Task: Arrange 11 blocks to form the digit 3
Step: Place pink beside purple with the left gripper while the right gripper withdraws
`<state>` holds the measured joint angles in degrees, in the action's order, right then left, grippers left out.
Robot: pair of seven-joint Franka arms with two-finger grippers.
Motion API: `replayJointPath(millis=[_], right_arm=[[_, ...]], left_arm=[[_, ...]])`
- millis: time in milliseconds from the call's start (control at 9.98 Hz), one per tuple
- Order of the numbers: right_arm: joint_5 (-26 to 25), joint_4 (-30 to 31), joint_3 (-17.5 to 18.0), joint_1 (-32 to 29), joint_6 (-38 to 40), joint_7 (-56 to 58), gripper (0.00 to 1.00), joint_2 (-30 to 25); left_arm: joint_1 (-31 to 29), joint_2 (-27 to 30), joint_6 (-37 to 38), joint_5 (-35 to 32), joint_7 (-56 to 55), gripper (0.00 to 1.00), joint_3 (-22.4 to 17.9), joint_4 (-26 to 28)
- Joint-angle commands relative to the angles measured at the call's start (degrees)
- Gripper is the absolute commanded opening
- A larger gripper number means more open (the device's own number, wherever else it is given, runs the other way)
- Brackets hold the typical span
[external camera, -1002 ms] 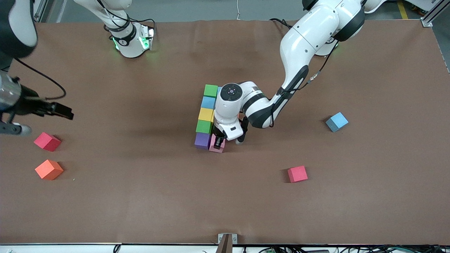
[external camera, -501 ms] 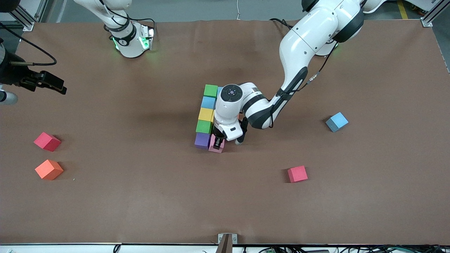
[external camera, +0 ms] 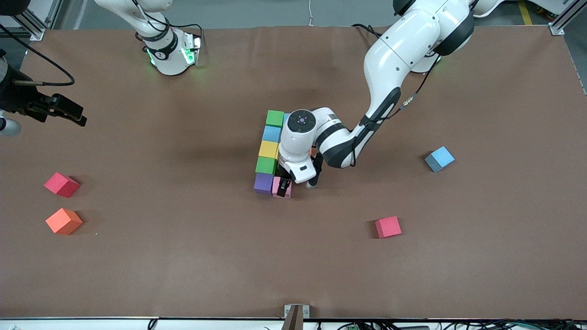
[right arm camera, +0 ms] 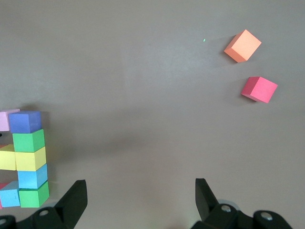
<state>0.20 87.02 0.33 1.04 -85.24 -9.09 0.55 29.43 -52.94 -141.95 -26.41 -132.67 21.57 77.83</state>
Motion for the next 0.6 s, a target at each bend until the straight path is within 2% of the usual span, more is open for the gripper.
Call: replayJointPath(millis=[0,200,401,501], right_arm=[[1.12,1.57,-3.76,1.79,-0.89,0.92,1.00,-1.35],[1.12,1.66,-2.44,0.72,-0.80,1.01,1.00,-1.43],[1.03,1.66,0.09,-1.72,-0.80,1.01,1.00,-1.52],[0.94,1.66,0.11,-2.00,-0.98,1.10,1.00,-1.43]], left_arm=[[0.81,-0.67,-0.52,-0.22,0.49,1.00,-0.48,-1.63],[0.72,0.90,0.27,-0.31,0.49,1.00,-0.48,-1.54],[-0.50,4.41,4.46,-0.58,1.27,1.00,-0.48,-1.45],[-2.16,6.43,6.41,-0.66,3.19,1.00,-0.39,-1.37]])
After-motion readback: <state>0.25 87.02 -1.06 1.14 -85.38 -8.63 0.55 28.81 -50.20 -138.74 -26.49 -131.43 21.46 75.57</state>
